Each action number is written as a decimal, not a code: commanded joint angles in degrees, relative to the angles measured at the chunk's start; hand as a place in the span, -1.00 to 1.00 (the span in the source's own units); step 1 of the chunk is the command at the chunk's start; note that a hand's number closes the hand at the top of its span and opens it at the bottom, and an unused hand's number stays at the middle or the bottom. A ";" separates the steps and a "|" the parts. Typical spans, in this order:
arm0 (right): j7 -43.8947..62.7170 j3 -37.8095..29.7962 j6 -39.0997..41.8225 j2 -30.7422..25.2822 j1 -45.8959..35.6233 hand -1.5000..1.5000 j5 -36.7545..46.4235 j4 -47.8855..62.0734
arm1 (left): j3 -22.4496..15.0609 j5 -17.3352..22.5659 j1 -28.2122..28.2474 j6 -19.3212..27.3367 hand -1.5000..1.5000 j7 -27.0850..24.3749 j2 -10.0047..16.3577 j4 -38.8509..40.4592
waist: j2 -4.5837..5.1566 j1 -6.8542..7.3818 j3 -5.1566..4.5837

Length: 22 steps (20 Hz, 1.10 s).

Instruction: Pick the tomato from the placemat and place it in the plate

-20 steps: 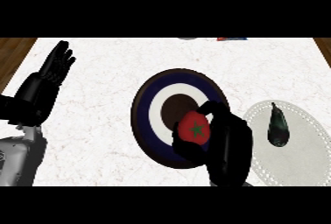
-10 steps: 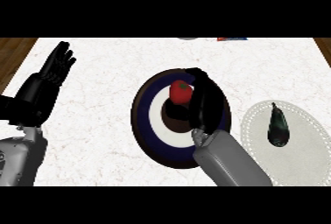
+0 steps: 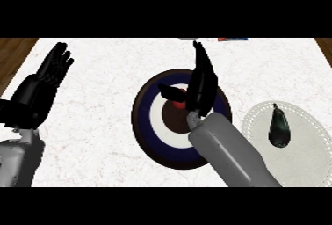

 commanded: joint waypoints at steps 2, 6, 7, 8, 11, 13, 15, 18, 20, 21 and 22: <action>-2.85 0.96 -12.88 0.21 1.07 -1.00 -6.26 -3.41 | 0.04 -0.82 1.70 0.60 0.00 -2.42 -1.40 1.75 | -0.14 -0.84 0.00; -7.37 -1.69 -14.95 0.21 3.52 -1.00 -9.40 -7.55 | 1.39 -0.57 0.16 0.67 0.00 1.45 0.28 -0.18 | -0.35 -1.67 0.01; -7.93 0.35 -15.54 0.21 8.91 -1.00 -8.14 -11.66 | 0.18 -2.06 1.80 1.44 0.00 0.15 -0.91 -0.22 | -0.54 -2.30 -0.01; -9.25 -0.22 -15.35 0.21 11.79 -1.00 -8.14 -14.51 | 1.39 -0.94 2.48 0.50 0.00 -1.44 -0.40 -0.36 | -0.60 -2.55 -0.02; -13.14 -0.69 -15.34 -3.53 20.22 -1.00 -10.71 -22.68 | -0.05 -1.43 3.99 1.16 0.00 -1.02 -2.33 -0.98 | -0.70 -2.95 -0.01; -13.50 -0.23 -13.50 -5.30 24.76 -1.00 -13.33 -30.71 | 1.06 -1.97 3.35 1.44 0.00 -0.12 -0.96 -2.13 | -0.79 -2.98 0.00; -18.13 2.43 -14.94 -6.20 31.23 -1.00 -15.60 -34.37 | 0.19 -2.41 2.95 1.32 0.00 0.90 -1.56 -2.56 | -0.65 -2.81 0.00; -22.92 1.25 -12.85 -14.21 38.84 -1.00 -21.82 -42.79 | 0.81 -1.40 5.80 0.04 0.00 0.29 -1.54 -3.53 | -0.64 -2.70 0.01; -28.44 3.25 -13.29 -18.16 45.58 -1.00 -25.80 -46.96 | 4.13 0.89 0.68 -1.15 0.00 2.27 1.00 0.11 | -0.62 -3.39 0.09; -33.82 2.67 -14.92 -17.29 45.56 -1.00 -28.70 -44.25 | 2.09 -2.18 2.36 0.17 0.00 -2.42 -1.60 2.27 | -0.45 -2.79 0.04; -33.86 1.80 -13.79 -19.93 49.12 -1.00 -30.41 -49.59 | 0.99 -2.97 3.07 1.41 0.00 0.08 -1.99 -2.01 | -0.62 -2.97 0.07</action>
